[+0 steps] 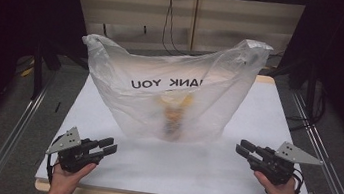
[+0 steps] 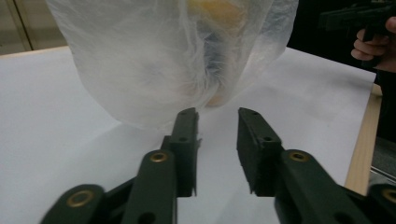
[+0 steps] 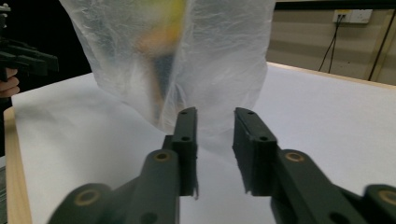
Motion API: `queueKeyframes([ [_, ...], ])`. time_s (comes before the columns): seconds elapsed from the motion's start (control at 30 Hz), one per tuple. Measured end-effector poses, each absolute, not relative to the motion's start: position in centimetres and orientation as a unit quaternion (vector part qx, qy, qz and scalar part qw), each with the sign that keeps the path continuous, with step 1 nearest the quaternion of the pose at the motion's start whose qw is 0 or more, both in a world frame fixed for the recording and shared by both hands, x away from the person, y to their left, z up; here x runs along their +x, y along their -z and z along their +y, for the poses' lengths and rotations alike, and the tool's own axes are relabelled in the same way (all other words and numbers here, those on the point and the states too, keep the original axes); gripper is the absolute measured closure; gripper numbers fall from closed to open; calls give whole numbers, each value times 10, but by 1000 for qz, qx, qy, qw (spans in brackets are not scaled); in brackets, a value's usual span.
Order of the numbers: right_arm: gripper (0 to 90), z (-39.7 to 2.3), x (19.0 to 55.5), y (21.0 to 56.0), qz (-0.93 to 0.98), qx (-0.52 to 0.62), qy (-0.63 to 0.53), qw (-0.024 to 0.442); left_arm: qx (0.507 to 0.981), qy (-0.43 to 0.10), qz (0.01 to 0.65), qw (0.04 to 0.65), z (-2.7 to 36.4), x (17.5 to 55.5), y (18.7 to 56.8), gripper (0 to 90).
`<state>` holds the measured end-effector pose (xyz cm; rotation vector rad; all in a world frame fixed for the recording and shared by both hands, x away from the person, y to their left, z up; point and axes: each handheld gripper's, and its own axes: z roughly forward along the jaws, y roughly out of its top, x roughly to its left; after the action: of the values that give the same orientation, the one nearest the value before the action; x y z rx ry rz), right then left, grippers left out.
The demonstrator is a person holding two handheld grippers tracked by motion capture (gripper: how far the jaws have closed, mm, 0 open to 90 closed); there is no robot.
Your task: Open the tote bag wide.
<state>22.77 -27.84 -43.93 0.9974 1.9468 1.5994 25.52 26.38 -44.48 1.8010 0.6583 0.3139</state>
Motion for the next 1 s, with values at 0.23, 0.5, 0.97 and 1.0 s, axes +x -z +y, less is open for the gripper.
queueKeyframes([
  [0.23, 847, -272, 229, 429, 708, 352, -575, 208, 766, -94, 267, 577, 258, 252, 438, 778],
  [0.5, 900, -261, 233, 416, 721, 334, -579, 181, 775, -85, 234, 581, 251, 251, 426, 900],
  [0.97, 900, -242, 237, 388, 723, 306, -597, 163, 769, -84, 210, 598, 243, 251, 407, 900],
  [1.0, 900, -241, 238, 384, 721, 305, -601, 163, 769, -80, 205, 601, 241, 251, 405, 900],
])
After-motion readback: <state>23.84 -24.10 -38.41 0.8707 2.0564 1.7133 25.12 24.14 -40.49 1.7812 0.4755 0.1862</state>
